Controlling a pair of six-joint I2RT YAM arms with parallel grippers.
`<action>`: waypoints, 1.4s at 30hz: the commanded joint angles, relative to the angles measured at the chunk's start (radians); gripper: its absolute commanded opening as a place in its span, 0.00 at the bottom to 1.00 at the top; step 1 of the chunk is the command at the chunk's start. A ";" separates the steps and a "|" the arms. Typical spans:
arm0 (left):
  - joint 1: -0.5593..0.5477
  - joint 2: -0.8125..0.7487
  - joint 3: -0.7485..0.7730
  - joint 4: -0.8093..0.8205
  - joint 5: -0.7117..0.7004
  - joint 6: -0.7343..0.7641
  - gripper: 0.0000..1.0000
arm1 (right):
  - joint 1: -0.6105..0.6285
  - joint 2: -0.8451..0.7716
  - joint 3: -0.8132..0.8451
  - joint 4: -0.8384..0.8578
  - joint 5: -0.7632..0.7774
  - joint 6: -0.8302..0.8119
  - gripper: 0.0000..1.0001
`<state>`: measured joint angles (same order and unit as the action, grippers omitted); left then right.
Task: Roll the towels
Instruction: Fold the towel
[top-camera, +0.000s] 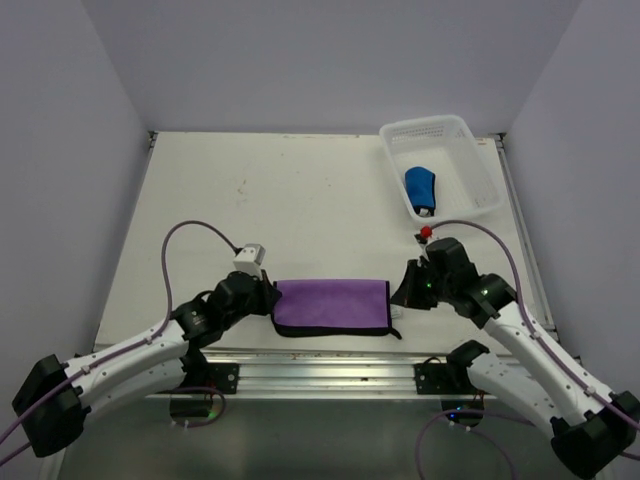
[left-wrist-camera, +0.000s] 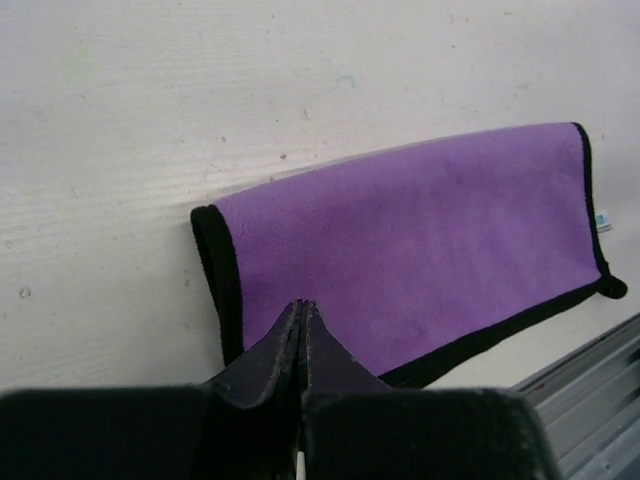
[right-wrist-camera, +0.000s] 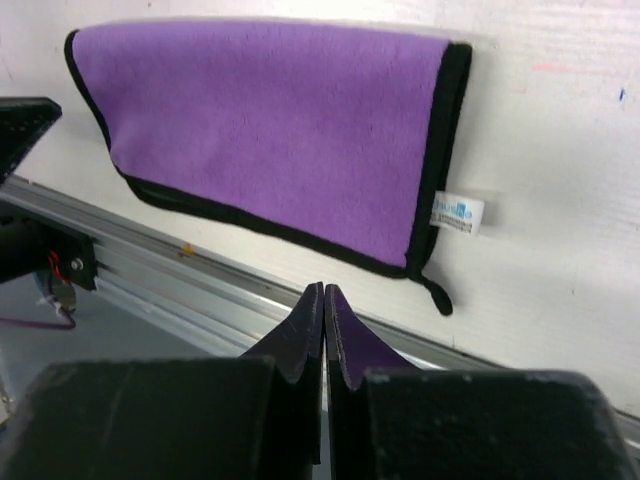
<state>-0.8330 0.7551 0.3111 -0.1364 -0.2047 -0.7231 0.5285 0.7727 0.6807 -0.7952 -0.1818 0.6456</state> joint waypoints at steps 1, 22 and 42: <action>-0.005 0.056 0.036 0.107 -0.068 -0.010 0.00 | 0.014 0.098 0.037 0.120 0.033 0.020 0.00; -0.005 0.348 0.008 0.405 -0.117 0.011 0.00 | 0.142 0.502 0.083 0.432 0.272 0.040 0.00; -0.005 0.455 -0.053 0.472 -0.203 -0.016 0.00 | 0.139 0.674 0.056 0.492 0.324 0.034 0.00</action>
<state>-0.8330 1.2003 0.2684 0.2737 -0.3542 -0.7235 0.6682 1.4399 0.7269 -0.3286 0.1139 0.6735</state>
